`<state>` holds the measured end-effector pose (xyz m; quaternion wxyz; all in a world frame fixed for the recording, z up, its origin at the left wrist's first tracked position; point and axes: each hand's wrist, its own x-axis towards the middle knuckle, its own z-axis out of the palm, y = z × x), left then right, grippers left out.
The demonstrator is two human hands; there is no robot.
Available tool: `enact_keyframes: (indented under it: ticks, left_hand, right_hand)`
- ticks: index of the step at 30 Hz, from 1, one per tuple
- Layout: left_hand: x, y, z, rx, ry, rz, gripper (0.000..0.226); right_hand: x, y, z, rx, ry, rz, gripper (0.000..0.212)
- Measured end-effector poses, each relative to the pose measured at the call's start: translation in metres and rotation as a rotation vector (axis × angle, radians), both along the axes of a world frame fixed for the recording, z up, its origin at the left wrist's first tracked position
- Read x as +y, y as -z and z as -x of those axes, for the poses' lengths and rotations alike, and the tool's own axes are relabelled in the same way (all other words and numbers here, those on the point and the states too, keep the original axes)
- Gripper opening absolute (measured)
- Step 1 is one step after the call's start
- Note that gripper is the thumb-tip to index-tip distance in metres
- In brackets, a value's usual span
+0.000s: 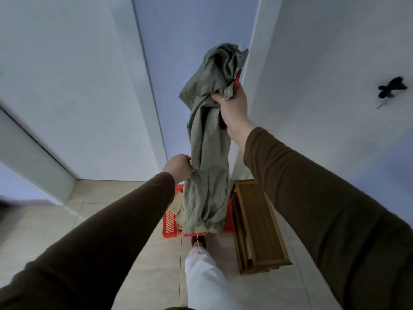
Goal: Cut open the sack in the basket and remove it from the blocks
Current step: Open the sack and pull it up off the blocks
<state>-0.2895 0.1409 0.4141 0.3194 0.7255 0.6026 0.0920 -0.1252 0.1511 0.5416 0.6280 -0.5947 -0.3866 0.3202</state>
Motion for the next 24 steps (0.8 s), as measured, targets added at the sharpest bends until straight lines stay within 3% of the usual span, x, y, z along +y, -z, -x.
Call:
enact_keyframes:
  ticks: [9, 14, 18, 21, 24]
  left_hand:
    - [0.030, -0.020, -0.008, -0.334, -0.170, 0.009, 0.026]
    - [0.061, -0.016, -0.006, -0.208, -0.120, -0.060, 0.032]
    - [0.087, -0.022, -0.007, -0.121, -0.073, -0.055, 0.021]
    - [0.110, -0.022, -0.005, -0.086, -0.059, -0.067, 0.012]
    - [0.137, -0.022, -0.006, -0.060, -0.108, -0.132, 0.030]
  right_hand:
    - [0.028, -0.004, -0.004, -0.028, -0.019, -0.074, 0.035]
    - [0.052, 0.009, -0.005, 0.018, -0.003, -0.061, 0.038]
    - [0.079, 0.007, -0.006, 0.003, -0.017, -0.049, 0.049]
    - [0.101, 0.008, -0.007, -0.049, -0.042, -0.057, 0.040]
    - [0.121, 0.011, -0.010, -0.089, -0.052, -0.070, 0.039]
